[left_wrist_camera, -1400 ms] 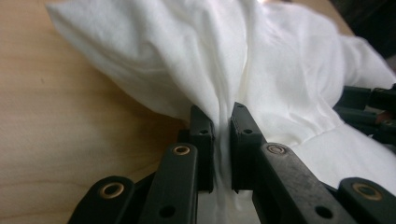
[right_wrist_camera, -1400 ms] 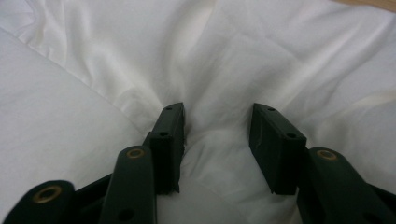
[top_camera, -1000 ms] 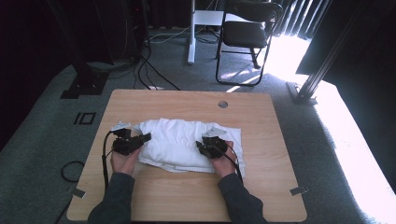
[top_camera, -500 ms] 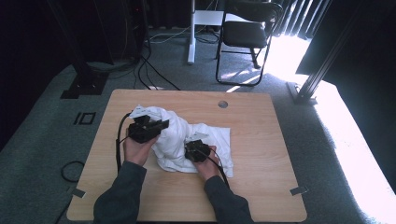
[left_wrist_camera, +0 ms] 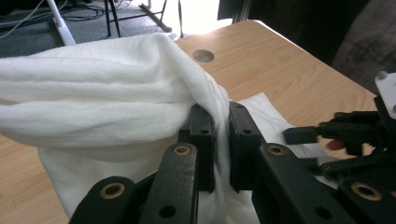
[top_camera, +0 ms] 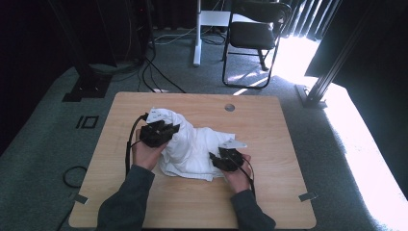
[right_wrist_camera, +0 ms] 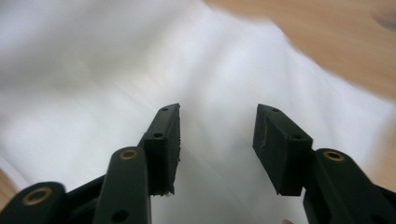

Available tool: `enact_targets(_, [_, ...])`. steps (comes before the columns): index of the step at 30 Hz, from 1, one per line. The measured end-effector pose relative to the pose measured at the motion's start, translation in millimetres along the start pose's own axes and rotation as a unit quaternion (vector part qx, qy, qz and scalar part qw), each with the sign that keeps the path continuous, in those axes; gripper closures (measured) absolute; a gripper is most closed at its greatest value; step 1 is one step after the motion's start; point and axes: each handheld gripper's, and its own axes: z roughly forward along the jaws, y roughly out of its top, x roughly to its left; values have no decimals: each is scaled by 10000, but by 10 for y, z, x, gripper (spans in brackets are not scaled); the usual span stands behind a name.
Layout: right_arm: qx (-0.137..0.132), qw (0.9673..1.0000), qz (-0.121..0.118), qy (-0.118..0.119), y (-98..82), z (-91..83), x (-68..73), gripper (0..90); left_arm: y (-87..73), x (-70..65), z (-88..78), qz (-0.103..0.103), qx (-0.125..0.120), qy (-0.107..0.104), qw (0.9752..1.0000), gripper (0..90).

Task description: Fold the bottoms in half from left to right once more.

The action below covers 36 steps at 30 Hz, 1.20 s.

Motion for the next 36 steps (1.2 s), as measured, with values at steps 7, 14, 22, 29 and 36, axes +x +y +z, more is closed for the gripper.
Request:
enact_targets(7, [309,9969,597,402,-261,146,-197,546,35,-152,135,82,43,-228,9997,845])
enact_targets(14, [216,9961,563,646,-266,197,-260,556,-7,-386,428,216,263,-565,9978,844])
enact_targets(22, [-334,9926,1042,532,-232,-65,-462,428,-238,-675,926,315,695,-982,9922,829])
enact_targets(29, [-1159,9825,1319,620,89,-451,-659,408,-357,-759,1096,340,743,-1084,9907,790])
enact_targets(36, [-1516,9749,1049,1248,287,-573,-507,361,-405,-765,1151,375,707,-1167,9899,712])
